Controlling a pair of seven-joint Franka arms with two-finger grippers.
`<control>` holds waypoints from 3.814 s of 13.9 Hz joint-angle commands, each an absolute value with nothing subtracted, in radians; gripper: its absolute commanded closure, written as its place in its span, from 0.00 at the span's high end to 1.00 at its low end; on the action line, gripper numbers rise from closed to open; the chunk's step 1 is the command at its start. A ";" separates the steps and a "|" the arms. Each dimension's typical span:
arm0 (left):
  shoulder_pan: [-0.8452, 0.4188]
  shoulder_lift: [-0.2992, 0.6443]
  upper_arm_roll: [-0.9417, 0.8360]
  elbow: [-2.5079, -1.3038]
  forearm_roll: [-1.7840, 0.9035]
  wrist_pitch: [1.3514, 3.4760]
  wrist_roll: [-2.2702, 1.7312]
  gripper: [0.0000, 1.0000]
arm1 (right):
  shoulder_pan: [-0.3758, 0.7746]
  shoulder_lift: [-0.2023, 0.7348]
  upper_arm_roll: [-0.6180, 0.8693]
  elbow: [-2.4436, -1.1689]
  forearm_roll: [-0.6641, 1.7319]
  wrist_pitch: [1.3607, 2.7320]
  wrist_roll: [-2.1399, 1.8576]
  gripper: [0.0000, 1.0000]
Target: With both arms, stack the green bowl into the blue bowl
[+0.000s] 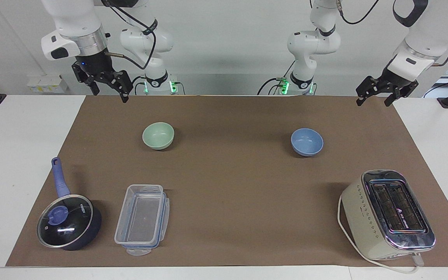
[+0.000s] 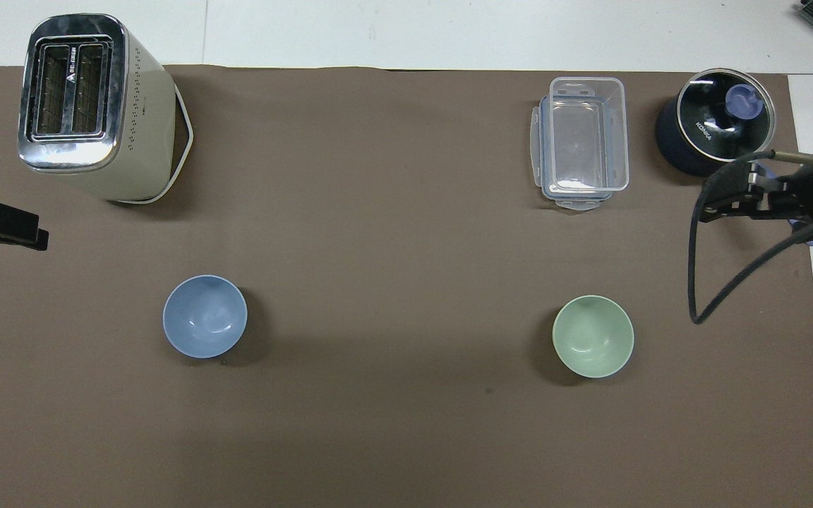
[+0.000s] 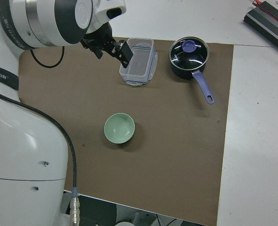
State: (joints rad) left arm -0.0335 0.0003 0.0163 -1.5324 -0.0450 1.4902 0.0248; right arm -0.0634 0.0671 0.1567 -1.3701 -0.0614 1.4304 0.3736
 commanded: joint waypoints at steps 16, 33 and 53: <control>-0.029 -0.029 0.009 -1.600 -0.015 1.494 0.048 1.00 | -0.078 -0.018 0.147 -1.491 0.023 1.425 0.305 1.00; -0.055 -0.126 0.003 -2.069 -0.017 1.847 0.029 1.00 | -0.100 -0.020 0.146 -1.480 0.040 1.424 0.175 1.00; -0.081 -0.074 0.002 -2.379 -0.037 2.247 0.051 0.00 | -0.101 -0.020 0.146 -1.480 0.040 1.425 0.178 1.00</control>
State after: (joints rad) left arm -0.0742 -0.0646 -0.0091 -2.3750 -0.0362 2.2309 0.0382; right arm -0.0860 -0.0018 0.1422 -1.4578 0.0180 1.4143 0.2020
